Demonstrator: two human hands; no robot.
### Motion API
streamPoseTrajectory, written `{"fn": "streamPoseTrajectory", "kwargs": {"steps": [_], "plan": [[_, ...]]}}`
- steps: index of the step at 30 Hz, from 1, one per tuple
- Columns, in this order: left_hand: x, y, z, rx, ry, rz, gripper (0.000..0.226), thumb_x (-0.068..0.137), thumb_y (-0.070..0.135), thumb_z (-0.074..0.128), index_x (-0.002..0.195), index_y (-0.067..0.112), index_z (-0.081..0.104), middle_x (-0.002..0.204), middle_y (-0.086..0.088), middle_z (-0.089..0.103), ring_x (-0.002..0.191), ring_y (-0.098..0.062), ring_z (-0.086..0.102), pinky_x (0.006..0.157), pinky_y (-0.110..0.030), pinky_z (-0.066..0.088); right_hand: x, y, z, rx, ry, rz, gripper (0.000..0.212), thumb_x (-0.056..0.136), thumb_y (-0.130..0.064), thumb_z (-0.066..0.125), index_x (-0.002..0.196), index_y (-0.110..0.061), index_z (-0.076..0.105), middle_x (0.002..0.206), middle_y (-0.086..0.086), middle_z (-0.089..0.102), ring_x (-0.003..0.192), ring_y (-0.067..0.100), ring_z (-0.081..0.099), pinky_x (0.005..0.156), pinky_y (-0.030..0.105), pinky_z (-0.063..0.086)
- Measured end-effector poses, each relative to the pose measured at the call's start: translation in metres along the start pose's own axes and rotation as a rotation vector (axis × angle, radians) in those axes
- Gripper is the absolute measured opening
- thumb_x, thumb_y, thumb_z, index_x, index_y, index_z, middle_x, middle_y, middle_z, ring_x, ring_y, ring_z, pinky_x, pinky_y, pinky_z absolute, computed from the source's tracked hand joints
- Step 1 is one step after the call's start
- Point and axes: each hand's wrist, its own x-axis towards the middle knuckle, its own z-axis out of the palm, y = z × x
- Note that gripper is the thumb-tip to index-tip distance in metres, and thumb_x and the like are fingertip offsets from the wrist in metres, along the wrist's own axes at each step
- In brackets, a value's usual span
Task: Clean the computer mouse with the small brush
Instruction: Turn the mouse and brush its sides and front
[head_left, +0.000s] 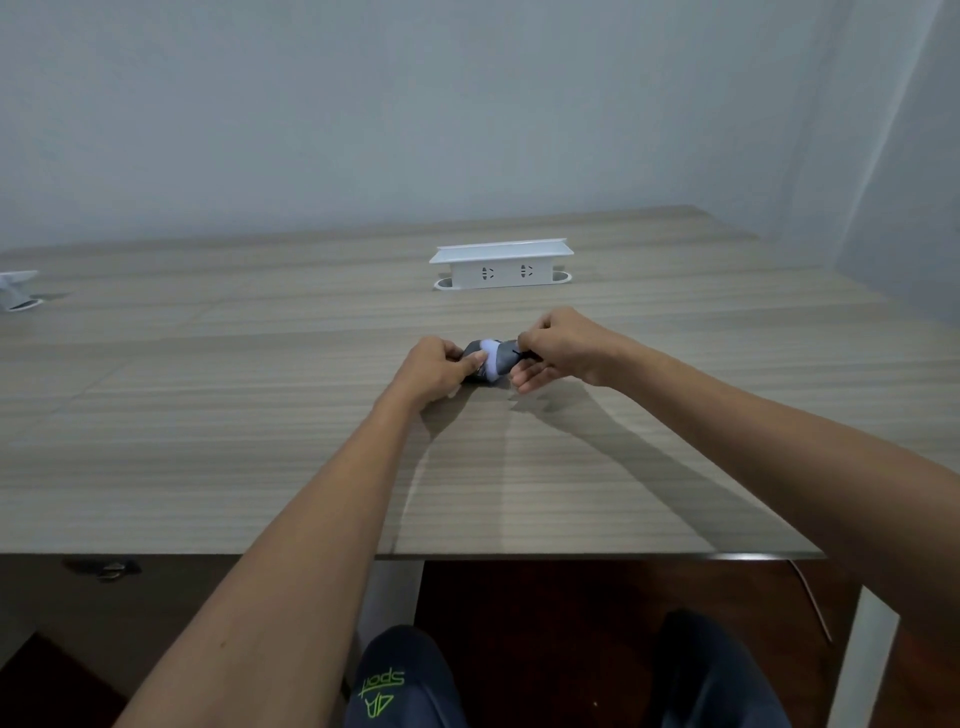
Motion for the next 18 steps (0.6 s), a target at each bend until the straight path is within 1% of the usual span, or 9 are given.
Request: {"fn": "streamPoseTrajectory", "kwargs": {"steps": [2, 5, 6, 8, 11, 13, 15, 18], "plan": [[0.0, 0.0, 0.0, -0.005, -0.002, -0.005, 0.042, 0.093, 0.042, 0.065, 0.103, 0.002, 0.076, 0.099, -0.022, 0.076, 0.074, -0.02, 0.059, 0.07, -0.029, 0.044, 0.008, 0.001, -0.002, -0.029, 0.063, -0.028, 0.028, 0.089, 0.009, 0.05, 0.065, 0.008, 0.065, 0.068, 0.027, 0.067, 0.062, 0.034, 0.069, 0.056, 0.033, 0.063], [0.0, -0.001, 0.0, -0.029, 0.005, -0.012, 0.043, 0.092, 0.042, 0.066, 0.104, 0.002, 0.075, 0.101, -0.021, 0.076, 0.077, -0.02, 0.06, 0.072, -0.029, 0.045, 0.017, 0.005, -0.001, -0.07, 0.142, -0.039, 0.018, 0.085, 0.012, 0.053, 0.081, 0.019, 0.069, 0.078, 0.037, 0.069, 0.065, 0.037, 0.071, 0.06, 0.04, 0.065], [0.0, -0.001, 0.001, -0.03, 0.008, -0.01, 0.043, 0.092, 0.042, 0.067, 0.103, 0.002, 0.075, 0.101, -0.021, 0.076, 0.077, -0.02, 0.06, 0.072, -0.029, 0.045, 0.018, 0.007, 0.001, -0.077, 0.149, -0.042, 0.018, 0.085, 0.011, 0.054, 0.084, 0.02, 0.069, 0.078, 0.037, 0.07, 0.064, 0.037, 0.072, 0.061, 0.041, 0.065], [0.001, -0.001, 0.001, -0.017, 0.011, -0.005, 0.043, 0.093, 0.042, 0.066, 0.103, 0.001, 0.075, 0.1, -0.021, 0.076, 0.075, -0.02, 0.06, 0.07, -0.029, 0.045, 0.017, 0.008, 0.005, -0.095, 0.126, -0.065, 0.017, 0.083, 0.008, 0.057, 0.083, 0.019, 0.071, 0.073, 0.032, 0.071, 0.061, 0.035, 0.071, 0.061, 0.041, 0.065], [0.0, -0.001, 0.002, 0.002, 0.015, 0.005, 0.044, 0.094, 0.041, 0.065, 0.102, -0.002, 0.075, 0.097, -0.023, 0.076, 0.071, -0.02, 0.057, 0.063, -0.029, 0.043, 0.009, 0.004, 0.006, -0.098, 0.023, -0.066, 0.016, 0.083, 0.002, 0.062, 0.076, 0.011, 0.073, 0.067, 0.023, 0.07, 0.055, 0.027, 0.067, 0.056, 0.033, 0.061], [0.0, -0.001, 0.002, 0.001, 0.02, 0.009, 0.045, 0.094, 0.04, 0.065, 0.102, -0.003, 0.074, 0.096, -0.024, 0.076, 0.069, -0.02, 0.058, 0.063, -0.029, 0.044, 0.007, 0.001, 0.003, -0.107, -0.009, -0.059, 0.017, 0.084, 0.002, 0.06, 0.078, 0.01, 0.073, 0.069, 0.022, 0.069, 0.058, 0.027, 0.067, 0.056, 0.031, 0.06], [-0.002, 0.001, 0.002, -0.002, 0.024, -0.001, 0.044, 0.094, 0.04, 0.065, 0.102, -0.002, 0.074, 0.095, -0.023, 0.076, 0.069, -0.02, 0.058, 0.063, -0.029, 0.044, 0.011, 0.001, -0.001, -0.122, 0.03, -0.066, 0.017, 0.083, 0.003, 0.058, 0.079, 0.012, 0.072, 0.072, 0.025, 0.069, 0.062, 0.032, 0.068, 0.056, 0.033, 0.061], [-0.002, 0.001, 0.003, -0.024, 0.035, -0.011, 0.044, 0.092, 0.04, 0.067, 0.101, -0.002, 0.075, 0.095, -0.024, 0.076, 0.07, -0.02, 0.057, 0.066, -0.029, 0.044, 0.02, 0.006, -0.002, -0.166, 0.144, -0.093, 0.018, 0.08, 0.006, 0.056, 0.08, 0.017, 0.07, 0.074, 0.031, 0.07, 0.06, 0.034, 0.069, 0.055, 0.035, 0.063]]}}
